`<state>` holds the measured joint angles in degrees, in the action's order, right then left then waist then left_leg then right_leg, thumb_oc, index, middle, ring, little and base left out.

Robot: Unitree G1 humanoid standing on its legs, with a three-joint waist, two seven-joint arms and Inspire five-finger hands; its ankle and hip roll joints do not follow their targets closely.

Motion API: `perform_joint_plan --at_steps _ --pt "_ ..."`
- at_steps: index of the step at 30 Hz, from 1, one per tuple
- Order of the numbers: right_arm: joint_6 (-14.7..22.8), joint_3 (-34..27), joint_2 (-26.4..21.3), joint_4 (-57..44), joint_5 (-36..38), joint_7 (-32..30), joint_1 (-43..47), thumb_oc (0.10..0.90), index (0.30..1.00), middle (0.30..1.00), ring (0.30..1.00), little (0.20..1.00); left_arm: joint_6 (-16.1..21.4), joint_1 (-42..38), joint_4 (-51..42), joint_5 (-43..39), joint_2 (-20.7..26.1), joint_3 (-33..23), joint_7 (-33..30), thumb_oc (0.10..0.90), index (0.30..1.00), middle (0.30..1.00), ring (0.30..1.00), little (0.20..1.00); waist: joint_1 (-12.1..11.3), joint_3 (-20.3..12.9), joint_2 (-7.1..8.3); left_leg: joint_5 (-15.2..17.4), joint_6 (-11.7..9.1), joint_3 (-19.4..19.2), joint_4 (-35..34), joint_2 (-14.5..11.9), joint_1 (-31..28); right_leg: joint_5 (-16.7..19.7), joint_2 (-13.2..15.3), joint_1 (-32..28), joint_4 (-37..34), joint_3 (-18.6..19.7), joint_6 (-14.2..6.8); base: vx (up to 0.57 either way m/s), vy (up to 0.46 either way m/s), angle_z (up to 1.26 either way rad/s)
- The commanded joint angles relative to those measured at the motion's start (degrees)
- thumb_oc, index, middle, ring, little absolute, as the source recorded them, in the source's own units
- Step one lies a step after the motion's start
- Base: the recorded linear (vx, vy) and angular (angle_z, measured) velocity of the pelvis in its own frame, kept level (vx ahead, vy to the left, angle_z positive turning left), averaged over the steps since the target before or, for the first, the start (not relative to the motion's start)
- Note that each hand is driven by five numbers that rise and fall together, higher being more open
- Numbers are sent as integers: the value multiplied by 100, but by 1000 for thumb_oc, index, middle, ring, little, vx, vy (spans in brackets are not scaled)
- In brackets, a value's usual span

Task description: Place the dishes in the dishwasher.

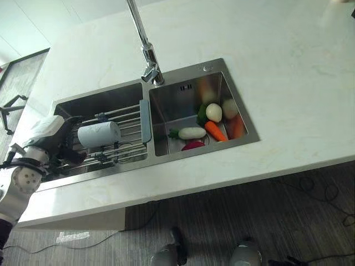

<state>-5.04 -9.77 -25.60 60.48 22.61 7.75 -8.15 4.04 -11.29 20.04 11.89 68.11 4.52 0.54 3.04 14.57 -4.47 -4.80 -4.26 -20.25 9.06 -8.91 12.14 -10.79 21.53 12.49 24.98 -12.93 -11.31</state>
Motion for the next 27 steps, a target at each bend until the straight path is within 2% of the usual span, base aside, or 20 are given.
perform_joint_plan --at_steps 1,14,18,22,27 --pt "209 -115 -382 -102 -77 97 -158 800 900 900 900 900 68 -903 298 -162 357 -713 -284 800 900 900 900 900 66 -74 -39 1227 -409 533 813 -631 185 630 468 8 -779 -361 -369 0 0 0" --pt "492 -105 -490 238 61 260 55 800 900 900 900 900 7 -1626 493 -103 531 -147 -506 800 900 900 900 900 40 196 24 1183 -393 665 813 -563 382 701 457 190 -779 -233 -369 3 8 2" --pt "516 -95 -526 287 61 289 114 800 900 900 900 900 115 -1839 511 -219 561 40 -112 800 900 900 900 900 29 250 23 1174 -392 691 813 -541 413 719 464 210 -779 -215 -369 16 20 5" --pt "542 -102 -633 324 -1 421 220 800 900 900 900 900 -160 -2006 552 -434 570 229 984 800 900 900 900 900 -31 368 20 1149 -380 774 813 -485 508 756 488 250 -779 -199 -369 3 20 3" --pt "594 -57 -704 369 57 493 319 800 900 900 900 900 -108 -2287 834 -500 648 457 1003 800 900 900 900 900 -56 428 28 1131 -375 809 813 -468 564 776 484 281 -779 -192 -369 -6 -2 3"
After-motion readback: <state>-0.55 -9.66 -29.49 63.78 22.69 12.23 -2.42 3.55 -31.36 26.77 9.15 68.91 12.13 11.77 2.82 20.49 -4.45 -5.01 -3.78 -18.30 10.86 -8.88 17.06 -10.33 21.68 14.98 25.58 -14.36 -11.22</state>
